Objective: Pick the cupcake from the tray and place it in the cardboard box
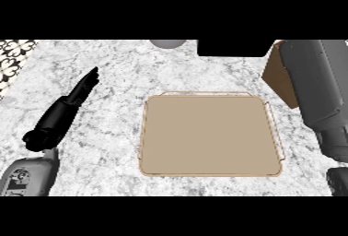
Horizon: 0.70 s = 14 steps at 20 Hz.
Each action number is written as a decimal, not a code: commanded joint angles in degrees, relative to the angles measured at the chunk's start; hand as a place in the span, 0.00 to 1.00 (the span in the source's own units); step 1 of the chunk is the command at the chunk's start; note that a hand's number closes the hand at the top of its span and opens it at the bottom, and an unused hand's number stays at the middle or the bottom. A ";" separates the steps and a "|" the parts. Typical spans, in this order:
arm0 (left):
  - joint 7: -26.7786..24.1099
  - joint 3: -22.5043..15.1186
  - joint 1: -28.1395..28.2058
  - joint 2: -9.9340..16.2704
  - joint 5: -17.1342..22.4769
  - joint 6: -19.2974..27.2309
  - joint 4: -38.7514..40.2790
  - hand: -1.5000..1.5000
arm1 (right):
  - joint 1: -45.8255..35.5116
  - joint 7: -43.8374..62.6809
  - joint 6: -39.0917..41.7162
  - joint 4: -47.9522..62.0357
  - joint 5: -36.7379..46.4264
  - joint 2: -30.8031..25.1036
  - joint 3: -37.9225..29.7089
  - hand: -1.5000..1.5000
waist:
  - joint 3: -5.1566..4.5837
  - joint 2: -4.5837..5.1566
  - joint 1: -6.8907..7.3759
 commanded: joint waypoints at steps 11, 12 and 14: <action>1.66 1.61 -2.63 1.25 1.61 -2.36 0.93 0.50 | 1.00 -11.83 19.11 19.70 -3.19 -15.90 -4.03 1.00 | 0.04 0.23 0.21; -2.30 -0.55 -0.73 -1.43 -1.09 0.42 1.51 0.50 | -1.22 -12.12 19.78 22.08 -3.41 -17.17 -4.81 1.00 | 0.03 0.53 0.89; 0.41 -0.54 -1.01 -0.94 -1.08 0.13 -0.20 0.50 | -0.72 -13.48 24.05 23.65 -3.59 -18.69 -4.57 1.00 | 0.05 0.29 0.72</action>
